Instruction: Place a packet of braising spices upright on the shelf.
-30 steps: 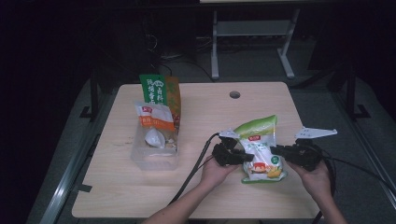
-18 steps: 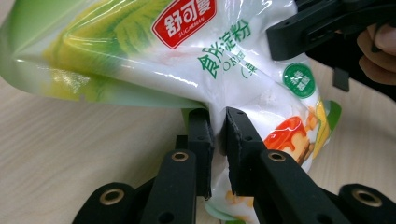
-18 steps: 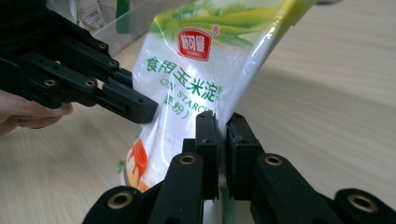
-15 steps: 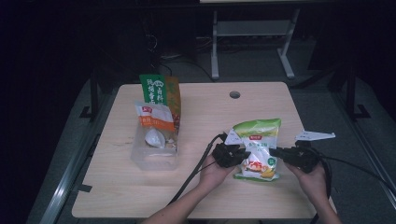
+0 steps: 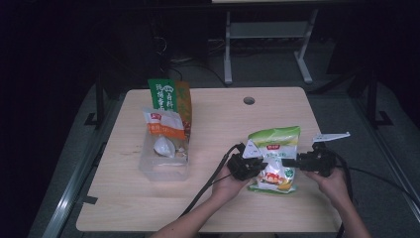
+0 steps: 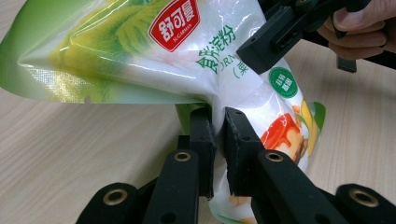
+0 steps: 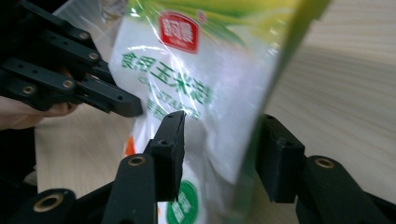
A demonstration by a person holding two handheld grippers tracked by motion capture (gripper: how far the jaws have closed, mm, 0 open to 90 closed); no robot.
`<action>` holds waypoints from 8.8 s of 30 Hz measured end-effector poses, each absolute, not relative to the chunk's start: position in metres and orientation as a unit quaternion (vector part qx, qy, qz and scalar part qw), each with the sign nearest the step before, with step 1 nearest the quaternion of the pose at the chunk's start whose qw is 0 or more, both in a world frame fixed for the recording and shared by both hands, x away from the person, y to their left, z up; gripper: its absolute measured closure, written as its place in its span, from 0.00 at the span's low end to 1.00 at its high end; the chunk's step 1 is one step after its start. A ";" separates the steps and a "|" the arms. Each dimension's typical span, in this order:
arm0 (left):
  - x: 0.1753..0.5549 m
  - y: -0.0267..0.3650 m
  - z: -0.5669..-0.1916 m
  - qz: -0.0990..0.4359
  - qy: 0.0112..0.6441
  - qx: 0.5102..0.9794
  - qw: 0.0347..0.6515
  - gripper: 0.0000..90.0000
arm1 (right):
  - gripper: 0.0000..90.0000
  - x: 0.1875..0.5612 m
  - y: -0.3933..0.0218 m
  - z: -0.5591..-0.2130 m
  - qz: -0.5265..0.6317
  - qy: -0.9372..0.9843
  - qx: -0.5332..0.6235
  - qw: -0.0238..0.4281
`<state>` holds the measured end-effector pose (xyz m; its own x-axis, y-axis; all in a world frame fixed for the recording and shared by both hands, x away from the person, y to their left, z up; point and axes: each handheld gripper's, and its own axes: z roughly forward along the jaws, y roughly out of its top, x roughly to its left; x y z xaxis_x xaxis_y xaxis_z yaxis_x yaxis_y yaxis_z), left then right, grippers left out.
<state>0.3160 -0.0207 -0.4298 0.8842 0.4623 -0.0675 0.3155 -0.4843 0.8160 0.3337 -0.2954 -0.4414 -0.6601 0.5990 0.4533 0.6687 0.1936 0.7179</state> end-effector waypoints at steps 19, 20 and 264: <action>0.307 0.013 -0.423 0.044 0.250 0.849 0.463 0.69 | 0.95 0.305 -0.262 -0.407 -0.445 -0.811 -0.378 -0.025; 0.304 0.019 -0.423 0.047 0.251 0.849 0.462 0.66 | 0.96 0.301 -0.260 -0.404 -0.450 -0.810 -0.375 -0.036; 0.232 0.162 -0.429 0.120 0.262 0.840 0.460 0.30 | 0.38 0.402 -0.105 -0.375 -0.426 -0.859 -0.284 0.005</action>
